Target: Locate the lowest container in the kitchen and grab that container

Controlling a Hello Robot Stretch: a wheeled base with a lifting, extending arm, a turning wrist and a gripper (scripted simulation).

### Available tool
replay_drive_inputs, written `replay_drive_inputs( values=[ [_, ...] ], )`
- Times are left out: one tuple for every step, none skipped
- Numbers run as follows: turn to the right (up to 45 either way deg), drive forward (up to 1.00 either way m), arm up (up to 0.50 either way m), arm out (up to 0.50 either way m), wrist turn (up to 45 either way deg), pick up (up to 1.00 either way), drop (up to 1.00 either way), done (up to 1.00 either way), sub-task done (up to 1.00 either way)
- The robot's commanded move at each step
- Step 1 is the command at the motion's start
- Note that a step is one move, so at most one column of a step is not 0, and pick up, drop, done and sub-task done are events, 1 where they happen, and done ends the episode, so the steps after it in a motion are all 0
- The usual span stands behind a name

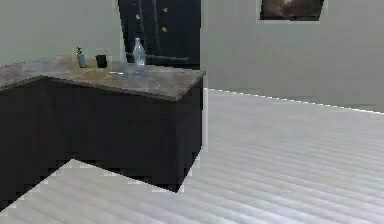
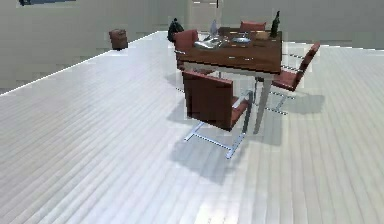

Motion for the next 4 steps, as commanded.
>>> replay_drive_inputs(
  values=[
    [-21.0, 0.00, 0.00, 0.00, 0.0, 0.00, 0.00, 0.00, 0.00],
    [0.0, 0.40, 0.00, 0.00, 0.0, 0.00, 0.00, 0.00, 0.00],
    [-21.0, 0.00, 0.00, 0.00, 0.0, 0.00, 0.00, 0.00, 0.00],
    [0.0, 0.95, 0.00, 0.00, 0.0, 0.00, 0.00, 0.00, 0.00]
  ],
)
